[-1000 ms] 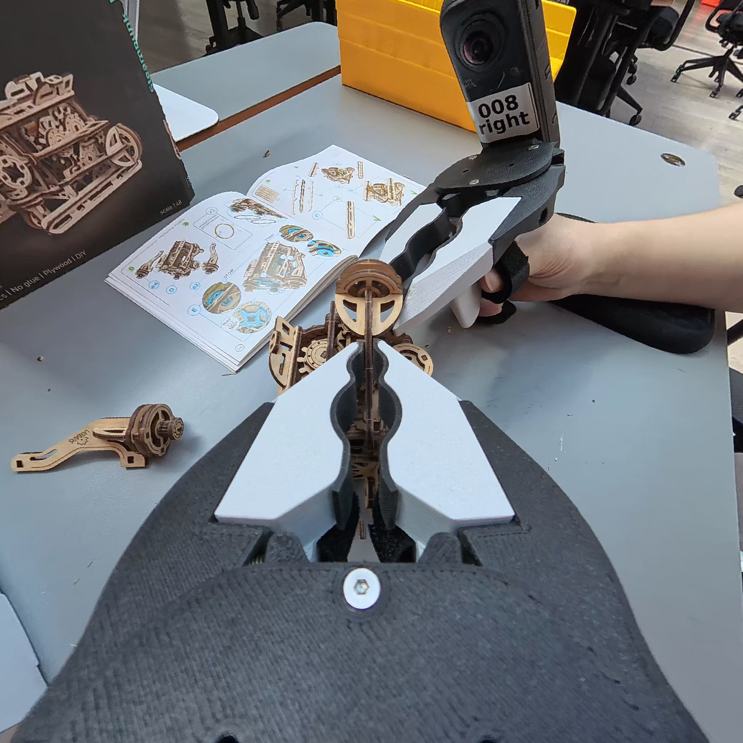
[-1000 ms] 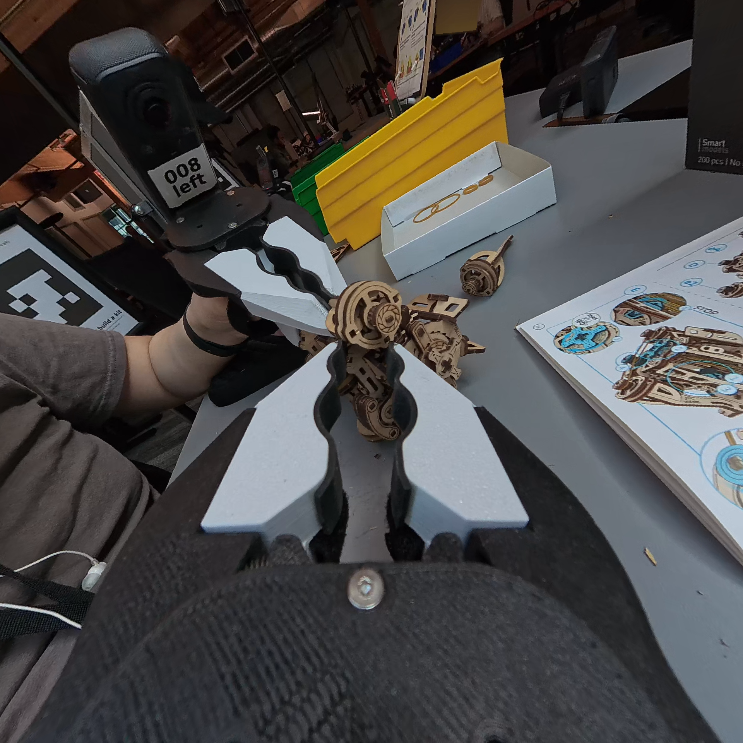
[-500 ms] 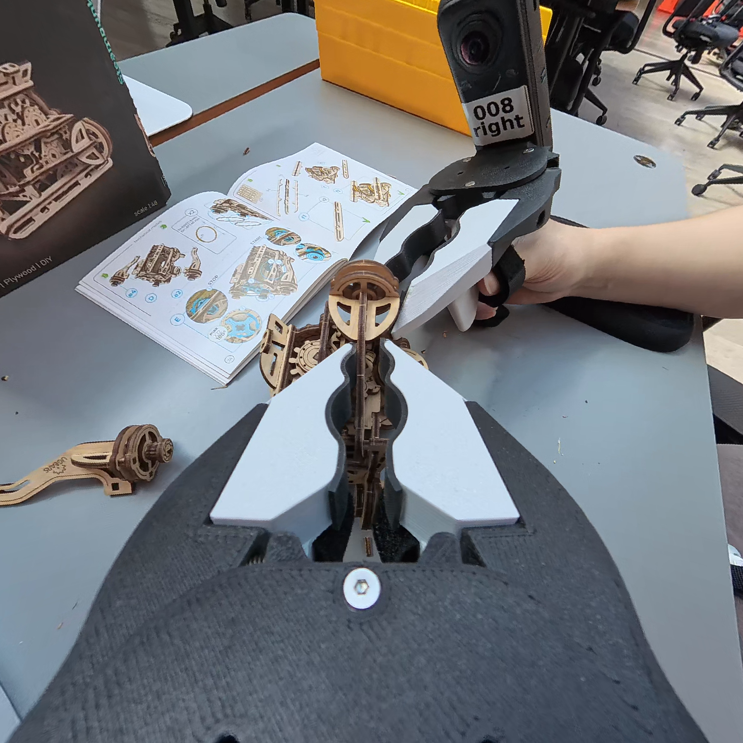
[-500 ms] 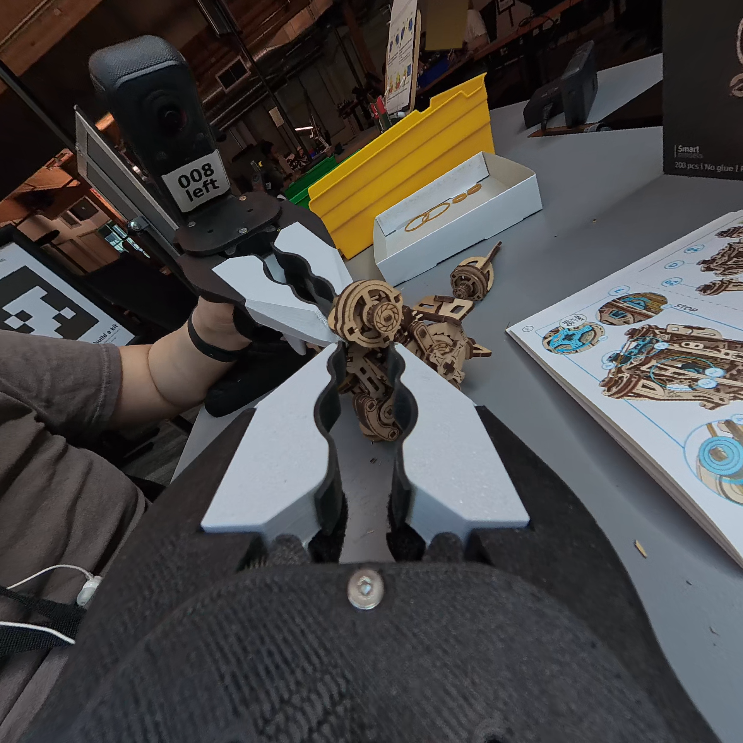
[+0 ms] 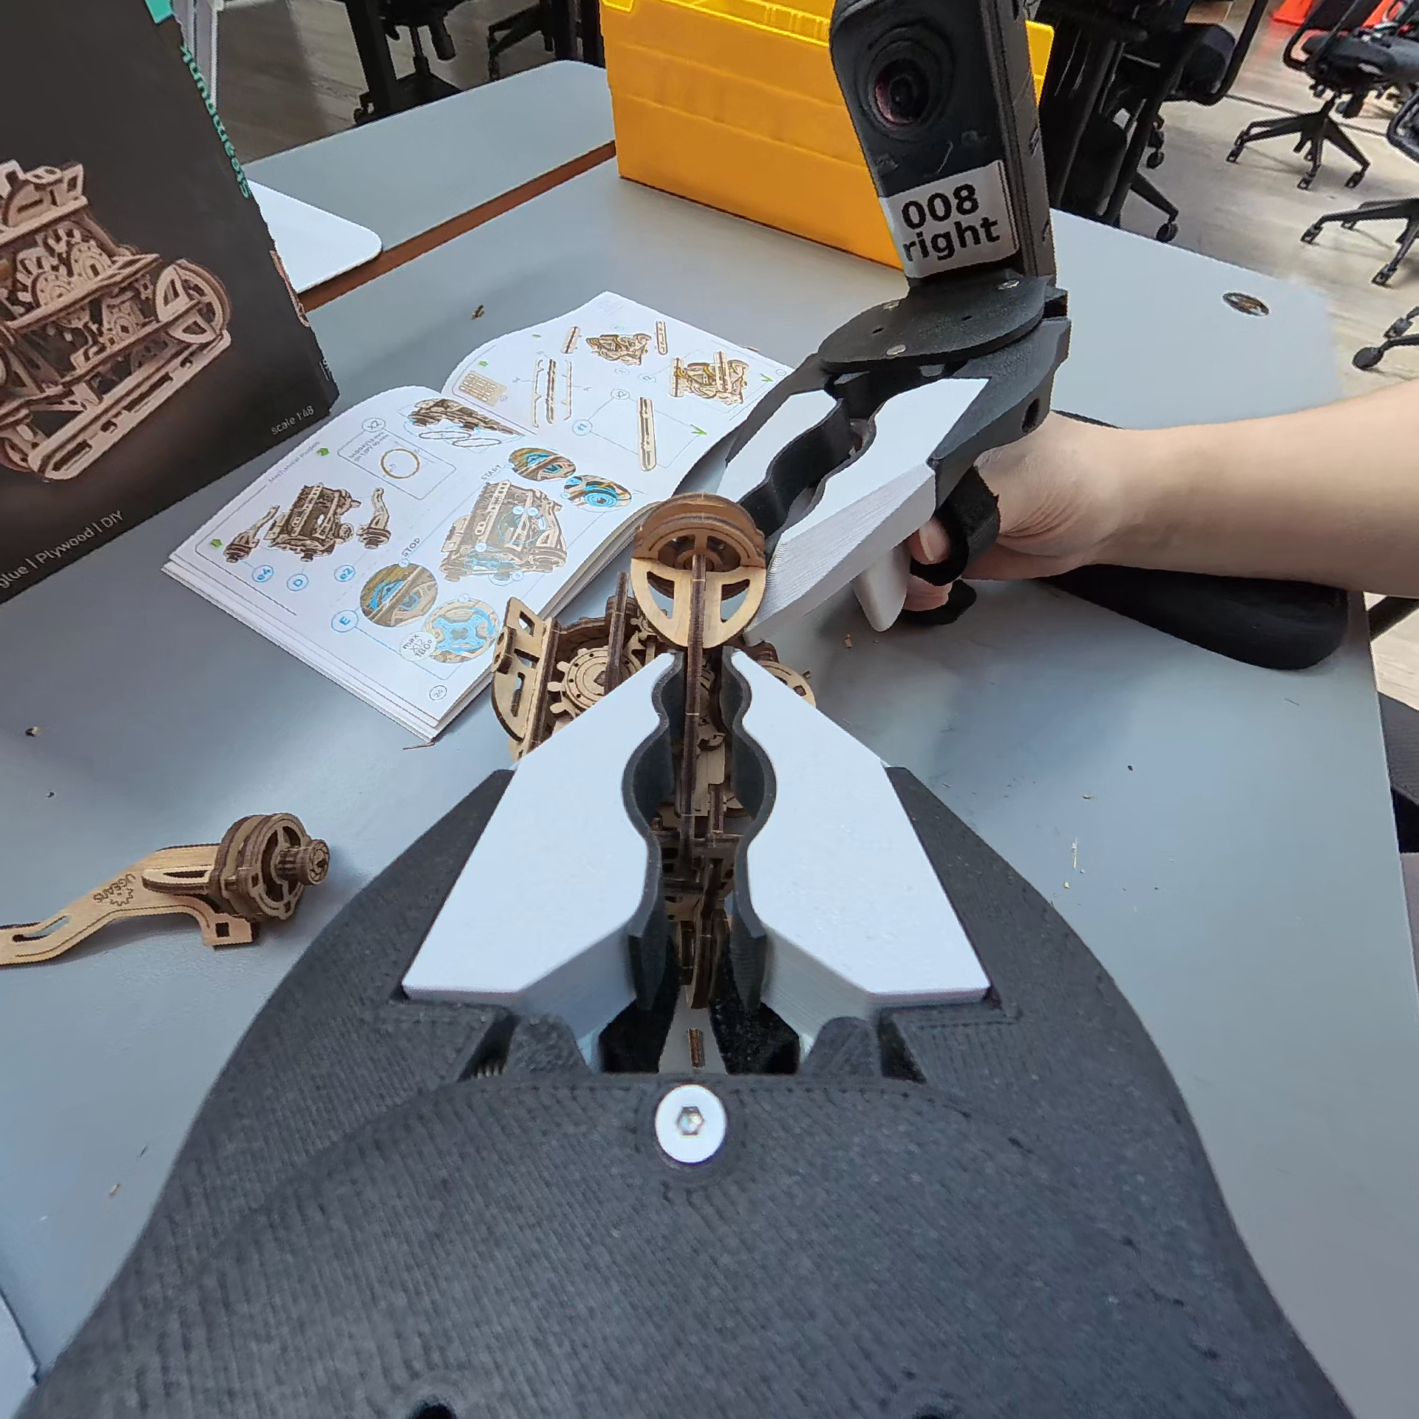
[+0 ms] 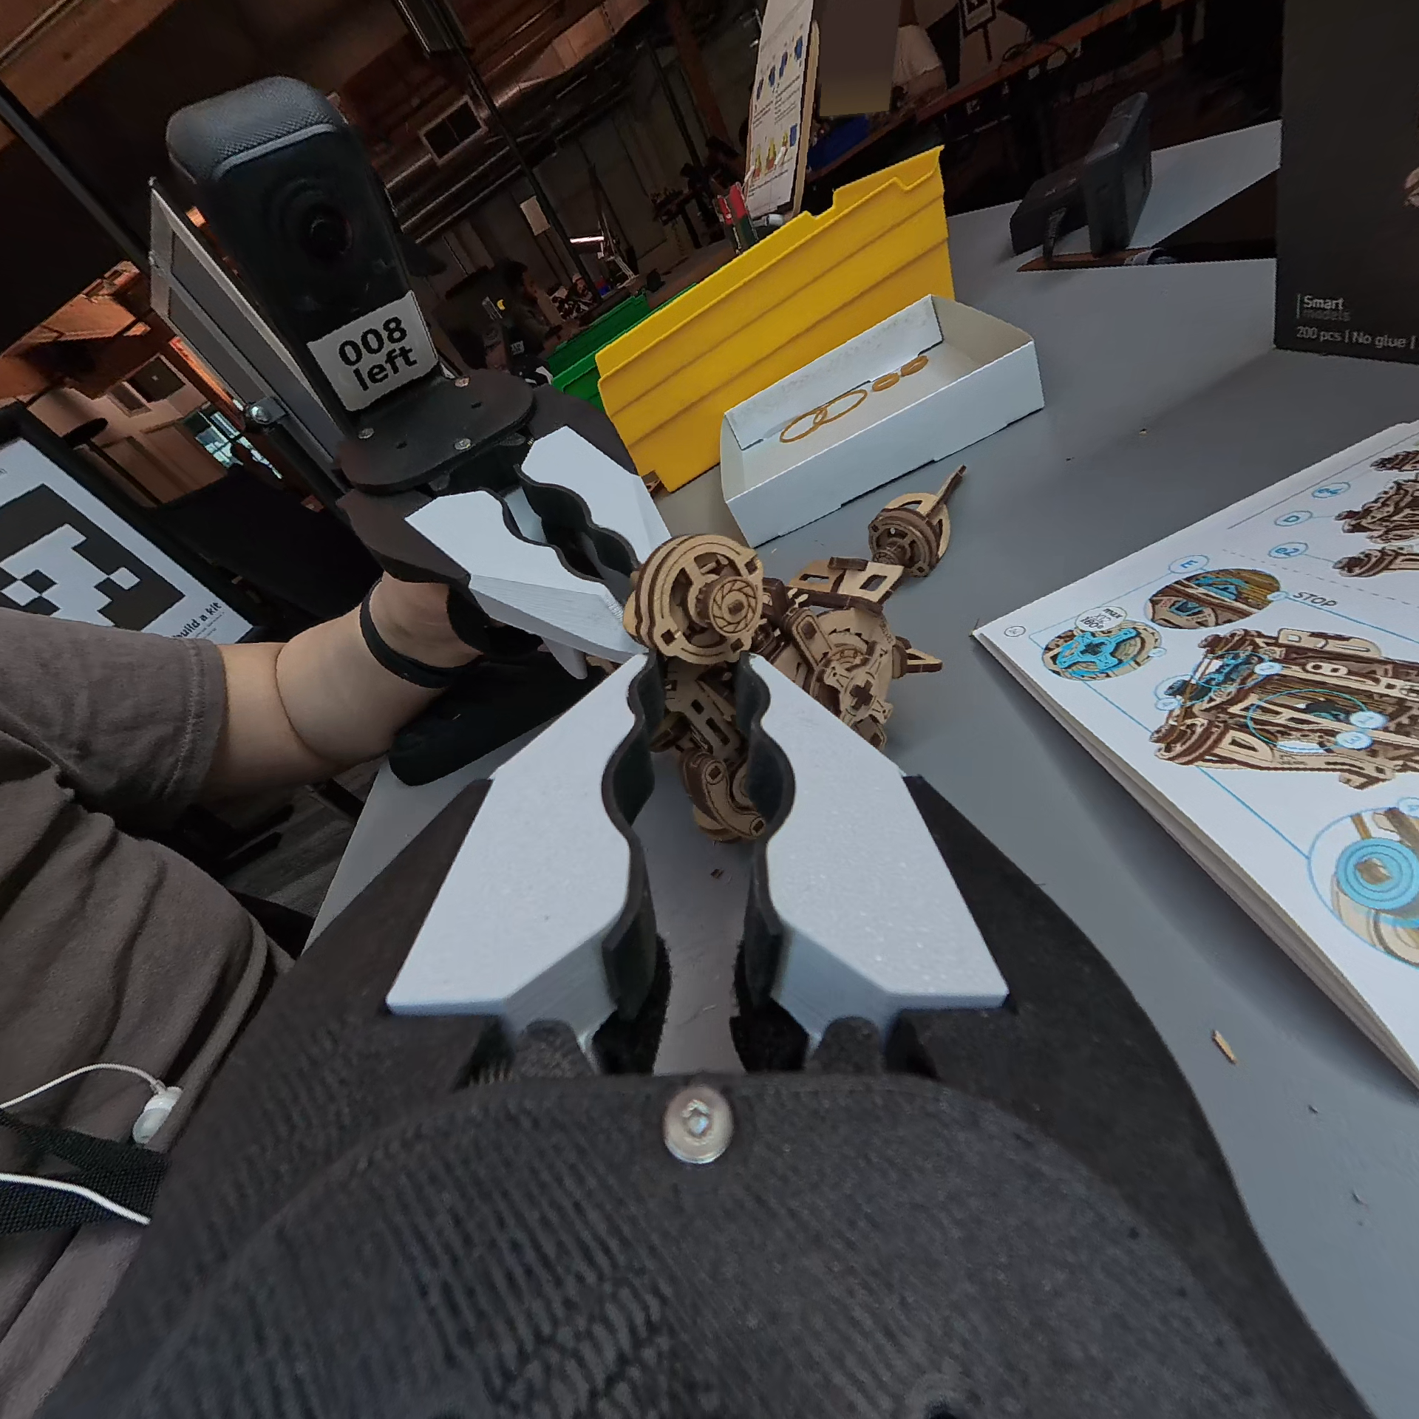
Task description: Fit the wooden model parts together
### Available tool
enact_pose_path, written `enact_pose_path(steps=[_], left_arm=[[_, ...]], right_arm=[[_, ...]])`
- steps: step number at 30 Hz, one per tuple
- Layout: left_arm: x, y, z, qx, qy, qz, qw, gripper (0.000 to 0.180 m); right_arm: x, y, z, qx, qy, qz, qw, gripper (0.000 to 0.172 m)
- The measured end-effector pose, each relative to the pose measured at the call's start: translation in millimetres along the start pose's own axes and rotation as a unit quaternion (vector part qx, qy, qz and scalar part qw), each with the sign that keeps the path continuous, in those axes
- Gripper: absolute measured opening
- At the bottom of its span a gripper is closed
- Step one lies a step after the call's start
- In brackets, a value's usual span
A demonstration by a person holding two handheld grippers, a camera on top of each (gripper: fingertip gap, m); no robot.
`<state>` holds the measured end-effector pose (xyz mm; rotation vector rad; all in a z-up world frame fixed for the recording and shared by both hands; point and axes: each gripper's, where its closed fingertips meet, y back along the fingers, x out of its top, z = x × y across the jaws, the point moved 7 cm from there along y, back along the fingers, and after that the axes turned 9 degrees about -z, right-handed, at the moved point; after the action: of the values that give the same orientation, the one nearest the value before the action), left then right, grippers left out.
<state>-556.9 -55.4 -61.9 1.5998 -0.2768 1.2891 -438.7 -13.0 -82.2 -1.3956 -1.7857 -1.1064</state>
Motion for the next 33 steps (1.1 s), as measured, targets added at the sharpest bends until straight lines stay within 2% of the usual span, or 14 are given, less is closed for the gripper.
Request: enact_pose_path(steps=[13,22,28,33], left_arm=[[0,0,-3,-0.002,0.028,-0.005,1.0,0.004],[2,-2,-3,0.032,0.033,0.003,0.999,0.005],[1,1,-4,0.002,0.059,0.007,0.998,0.007],[5,12,-7,-0.001,0.068,0.028,0.997,0.012]], right_arm=[[0,-1,-1,-0.025,0.013,-0.001,1.0,0.016],[1,0,-1,-0.062,0.032,0.0,0.998,0.014],[1,-1,-2,-0.063,0.033,0.0,0.997,0.014],[2,0,-4,-0.065,0.046,0.006,0.997,0.005]])
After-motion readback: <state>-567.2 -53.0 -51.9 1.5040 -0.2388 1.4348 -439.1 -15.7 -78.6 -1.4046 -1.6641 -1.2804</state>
